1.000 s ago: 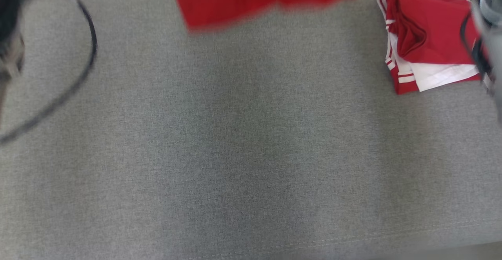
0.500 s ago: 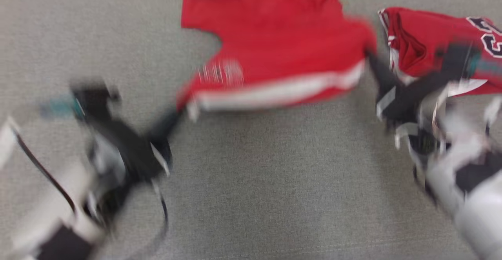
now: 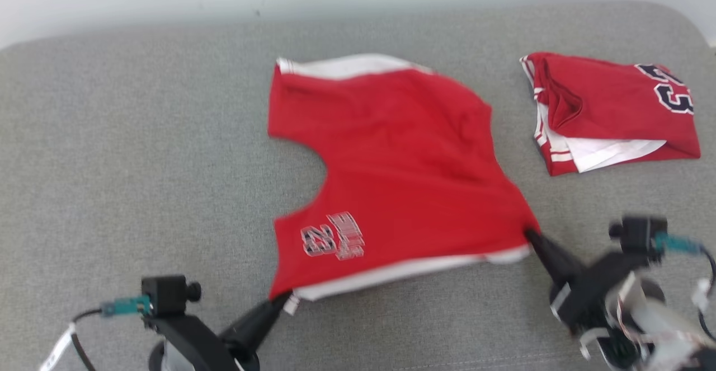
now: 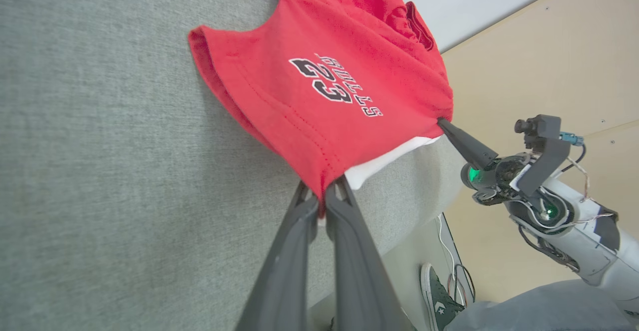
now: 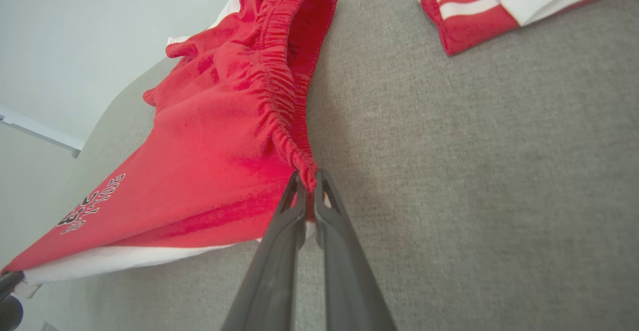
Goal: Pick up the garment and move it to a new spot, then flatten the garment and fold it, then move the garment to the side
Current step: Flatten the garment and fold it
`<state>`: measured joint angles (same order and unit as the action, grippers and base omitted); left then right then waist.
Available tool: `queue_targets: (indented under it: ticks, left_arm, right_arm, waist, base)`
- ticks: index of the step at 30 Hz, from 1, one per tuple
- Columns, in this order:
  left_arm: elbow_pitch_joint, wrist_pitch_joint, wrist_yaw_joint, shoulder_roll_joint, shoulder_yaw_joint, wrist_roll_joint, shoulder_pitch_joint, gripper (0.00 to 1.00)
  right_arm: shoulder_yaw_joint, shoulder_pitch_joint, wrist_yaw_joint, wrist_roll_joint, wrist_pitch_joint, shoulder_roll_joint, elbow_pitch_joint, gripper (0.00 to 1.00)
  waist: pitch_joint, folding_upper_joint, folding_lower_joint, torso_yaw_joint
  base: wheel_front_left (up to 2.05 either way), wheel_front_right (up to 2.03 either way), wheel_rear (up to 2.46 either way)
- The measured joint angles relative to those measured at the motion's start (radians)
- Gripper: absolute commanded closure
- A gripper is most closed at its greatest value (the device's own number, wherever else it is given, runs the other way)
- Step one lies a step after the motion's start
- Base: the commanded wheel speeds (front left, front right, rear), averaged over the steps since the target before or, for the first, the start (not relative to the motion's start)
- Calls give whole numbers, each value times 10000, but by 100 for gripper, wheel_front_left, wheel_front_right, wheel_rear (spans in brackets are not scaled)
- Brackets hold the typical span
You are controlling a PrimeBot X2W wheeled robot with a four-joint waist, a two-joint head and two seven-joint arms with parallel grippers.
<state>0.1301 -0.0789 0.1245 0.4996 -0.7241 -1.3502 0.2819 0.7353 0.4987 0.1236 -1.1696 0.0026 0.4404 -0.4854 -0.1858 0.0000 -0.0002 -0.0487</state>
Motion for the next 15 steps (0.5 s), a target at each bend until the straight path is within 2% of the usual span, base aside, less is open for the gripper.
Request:
queue_targets:
  ticks: [4, 11, 15]
  left_arm:
    - [-617, 171, 2, 123, -186, -27, -534, 100]
    - [-1685, 554, 2, 742, -213, -23, -1619, 100]
    - [-1787, 562, 4, 930, -284, 176, -1671, 100]
  right_arm:
    - [79, -1085, 0, -2, -224, 435, 311, 100]
    - [-130, -2274, 10, -324, -811, 713, 1246, 100]
    - [-171, -2655, 10, -449, -997, 748, 1638, 100]
  waist:
    - [270, 0, -1, 8]
    - [616, -1, -1, -7]
    - [676, -1, 0, 4]
  base:
    - [0, 0, 0]
    - [0, 0, 0]
    - [0, 0, 0]
